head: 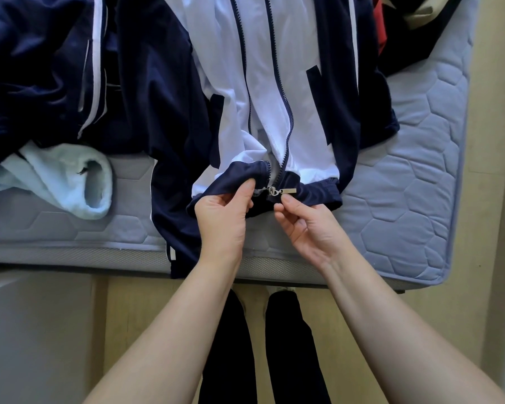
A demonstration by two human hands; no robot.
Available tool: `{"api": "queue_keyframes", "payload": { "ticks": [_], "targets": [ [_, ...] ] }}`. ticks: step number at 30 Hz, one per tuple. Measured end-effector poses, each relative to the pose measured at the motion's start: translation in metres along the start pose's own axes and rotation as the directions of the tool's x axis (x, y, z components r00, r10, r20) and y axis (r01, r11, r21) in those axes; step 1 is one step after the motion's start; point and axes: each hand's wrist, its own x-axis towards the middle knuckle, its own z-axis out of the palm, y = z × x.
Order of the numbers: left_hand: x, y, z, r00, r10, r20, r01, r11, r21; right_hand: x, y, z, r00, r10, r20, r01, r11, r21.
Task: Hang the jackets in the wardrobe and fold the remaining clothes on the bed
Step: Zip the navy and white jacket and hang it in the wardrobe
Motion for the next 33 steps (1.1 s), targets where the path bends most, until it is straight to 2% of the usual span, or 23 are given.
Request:
{"api": "queue_keyframes", "payload": {
  "ticks": [14,33],
  "targets": [
    [-0.0028,-0.0020,0.0021,0.997,-0.058,-0.049,0.055,0.997,-0.061,0.0004,0.0061,0.0038,1.000,-0.016,-0.023,0.016,1.000,0.006],
    [-0.0062,-0.0075,0.0080,0.990,-0.055,-0.130,0.047,0.997,-0.062,-0.0020,0.0086,0.0074,0.999,-0.033,-0.035,0.037,0.995,0.095]
  ]
}}
